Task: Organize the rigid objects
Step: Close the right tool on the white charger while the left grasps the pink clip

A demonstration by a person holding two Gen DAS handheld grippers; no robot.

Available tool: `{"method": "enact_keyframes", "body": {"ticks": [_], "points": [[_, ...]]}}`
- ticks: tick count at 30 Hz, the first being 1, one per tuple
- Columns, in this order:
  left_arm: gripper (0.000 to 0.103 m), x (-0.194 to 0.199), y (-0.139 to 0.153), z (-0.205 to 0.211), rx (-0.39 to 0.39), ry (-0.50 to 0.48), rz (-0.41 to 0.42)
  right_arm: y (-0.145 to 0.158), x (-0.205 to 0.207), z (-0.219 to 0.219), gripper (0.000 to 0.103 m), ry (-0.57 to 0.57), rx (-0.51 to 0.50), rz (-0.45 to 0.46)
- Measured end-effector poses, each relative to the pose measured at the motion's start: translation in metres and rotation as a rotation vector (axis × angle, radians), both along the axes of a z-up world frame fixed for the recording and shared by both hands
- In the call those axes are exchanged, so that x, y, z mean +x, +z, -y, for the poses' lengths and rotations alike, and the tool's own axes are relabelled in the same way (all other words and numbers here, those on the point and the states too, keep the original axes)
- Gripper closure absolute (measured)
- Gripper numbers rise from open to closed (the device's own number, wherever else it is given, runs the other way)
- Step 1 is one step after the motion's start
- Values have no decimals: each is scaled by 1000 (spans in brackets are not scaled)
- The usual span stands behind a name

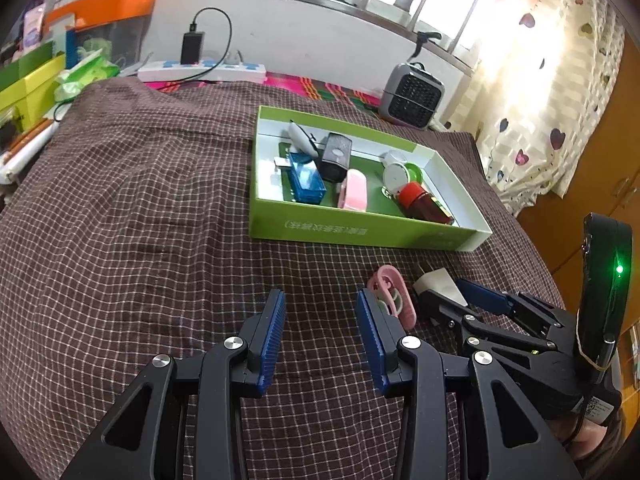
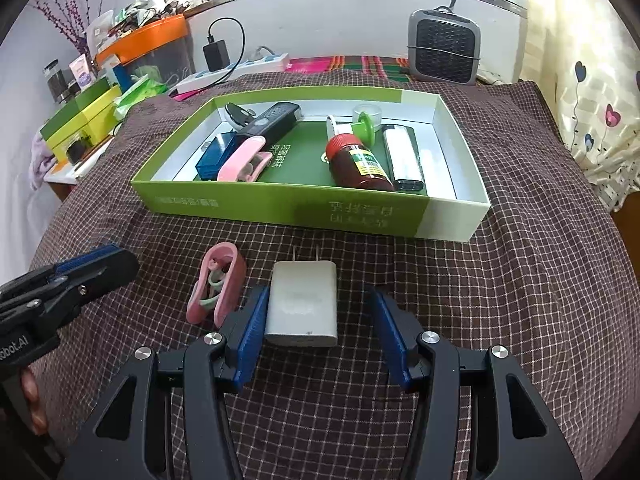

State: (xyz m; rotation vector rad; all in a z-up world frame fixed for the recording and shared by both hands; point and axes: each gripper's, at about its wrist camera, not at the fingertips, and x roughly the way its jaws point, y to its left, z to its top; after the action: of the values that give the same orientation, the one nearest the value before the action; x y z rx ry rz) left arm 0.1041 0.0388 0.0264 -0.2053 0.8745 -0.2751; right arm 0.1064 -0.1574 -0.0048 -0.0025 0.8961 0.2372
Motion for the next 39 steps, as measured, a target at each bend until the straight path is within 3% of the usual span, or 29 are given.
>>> {"method": "enact_keyframes", "body": {"ticks": [6,27,39], "points": [[67,1,-2,9,7,-20,-8,1,-3,1,68,11,-5,6],[67,6,-7,55,60,-113,-31,8,-14,34,68,-18,53,34],[67,12,-14,71,147,-83,-39,10,-18,50,68,-30,69,48]]}}
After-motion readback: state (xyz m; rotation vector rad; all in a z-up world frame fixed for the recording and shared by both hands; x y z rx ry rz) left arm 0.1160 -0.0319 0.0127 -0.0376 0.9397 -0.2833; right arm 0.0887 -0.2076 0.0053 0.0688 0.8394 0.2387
